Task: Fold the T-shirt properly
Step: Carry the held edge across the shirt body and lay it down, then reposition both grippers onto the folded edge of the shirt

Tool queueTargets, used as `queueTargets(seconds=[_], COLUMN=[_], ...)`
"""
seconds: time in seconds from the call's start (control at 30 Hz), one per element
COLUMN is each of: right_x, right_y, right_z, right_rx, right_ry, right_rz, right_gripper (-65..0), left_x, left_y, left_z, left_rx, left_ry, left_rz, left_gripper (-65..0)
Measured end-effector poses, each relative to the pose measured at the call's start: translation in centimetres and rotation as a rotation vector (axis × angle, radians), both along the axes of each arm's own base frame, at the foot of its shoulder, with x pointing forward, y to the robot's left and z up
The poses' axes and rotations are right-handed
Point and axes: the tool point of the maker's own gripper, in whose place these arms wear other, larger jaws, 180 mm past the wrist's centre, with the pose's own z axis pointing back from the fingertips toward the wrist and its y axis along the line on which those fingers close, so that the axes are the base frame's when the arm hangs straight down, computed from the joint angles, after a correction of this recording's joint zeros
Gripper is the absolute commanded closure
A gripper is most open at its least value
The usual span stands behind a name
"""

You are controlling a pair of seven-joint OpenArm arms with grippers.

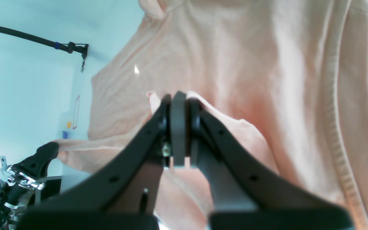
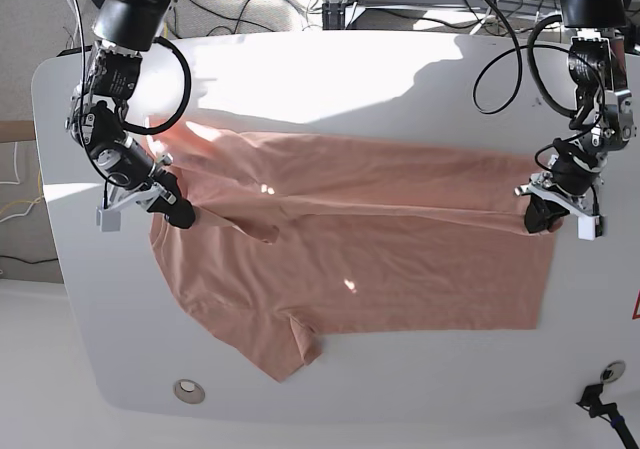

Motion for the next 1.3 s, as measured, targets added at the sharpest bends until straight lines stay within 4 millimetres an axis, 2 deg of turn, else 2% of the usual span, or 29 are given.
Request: queueTargets(seconds=[0.07,0.1,0.2,0.27,0.33,0.4,0.47,0.53,0.57,0.63,0.73,0.77,0.9,1.03,1.1,1.23,1.3], right_x=[0.7,1.1,2.2,2.4,2.5,2.3,2.0,1.2,0.7,-0.1,-0.5,-0.6,-2.0,-3.5,-4.4,-5.9,-6.6], right_y=[0.0,-0.1,0.1,0.0,-0.6,-1.2,-1.8,-2.9,-3.5,-4.1,-3.9,-4.0,-3.7,-3.3,-3.1,-4.2,-4.1], right_z=[0.2,0.2,0.6,0.3,0.1,-0.1,-0.3,-0.9,-0.8,-0.2,1.0,1.3,1.4,2.1,2.4,2.8,2.0], right_rx=[-0.036,-0.056,-0.094,-0.144,-0.190,-0.226,-0.250,-0.280,-0.306,-0.353,-0.385,-0.395,-0.424,-0.466,-0.509,-0.703,-0.743], right_ry=[-0.001,0.002,-0.012,0.007,0.017,0.031,0.040,0.063,0.065,0.054,0.019,0.010,0.009,-0.008,-0.010,0.010,0.027], right_rz=[0.004,0.003,-0.001,0.009,0.012,0.012,0.013,0.012,0.013,0.017,0.027,0.027,0.042,0.062,0.074,0.084,0.098], right_gripper=[0.0,-5.7,-30.2,-43.6,-49.0,-48.3,-48.2,-48.2,-48.2,-48.2,-48.2,-48.2,-48.2,-48.0,-46.3,-43.2,-43.4], left_x=[0.3,0.5,0.7,0.9,1.9,3.2,3.2,2.5,2.1,2.3,2.8,2.7,2.1,2.0,0.9,-1.6,-1.9], left_y=[0.5,0.8,2.0,2.6,2.9,1.9,1.2,2.2,2.9,2.9,2.4,2.8,3.9,3.0,3.3,5.3,4.8], left_z=[-0.5,-0.8,-2.0,-2.5,-1.8,-0.5,-0.3,-1.1,-1.5,-1.2,-0.6,-0.8,-1.8,0.2,0.6,1.2,2.1], left_rx=[-0.006,-0.009,-0.014,0.031,0.067,0.063,0.061,0.087,0.105,0.102,0.104,0.131,0.228,0.315,0.361,0.393,0.397], left_ry=[0.012,0.020,0.056,0.091,0.093,0.038,0.018,0.053,0.077,0.068,0.043,0.051,0.095,0.036,0.024,0.015,-0.026], left_rz=[0.014,0.023,0.053,0.025,-0.007,-0.068,-0.129,-0.124,-0.109,-0.107,-0.119,-0.119,-0.115,-0.160,-0.161,-0.086,-0.106], left_gripper=[-6.4,-6.4,-6.7,-6.7,-6.7,-6.7,-6.7,-7.6,-11.8,-30.1,-60.2,-65.0,-65.0,-65.0,-65.0,-65.0,-65.0])
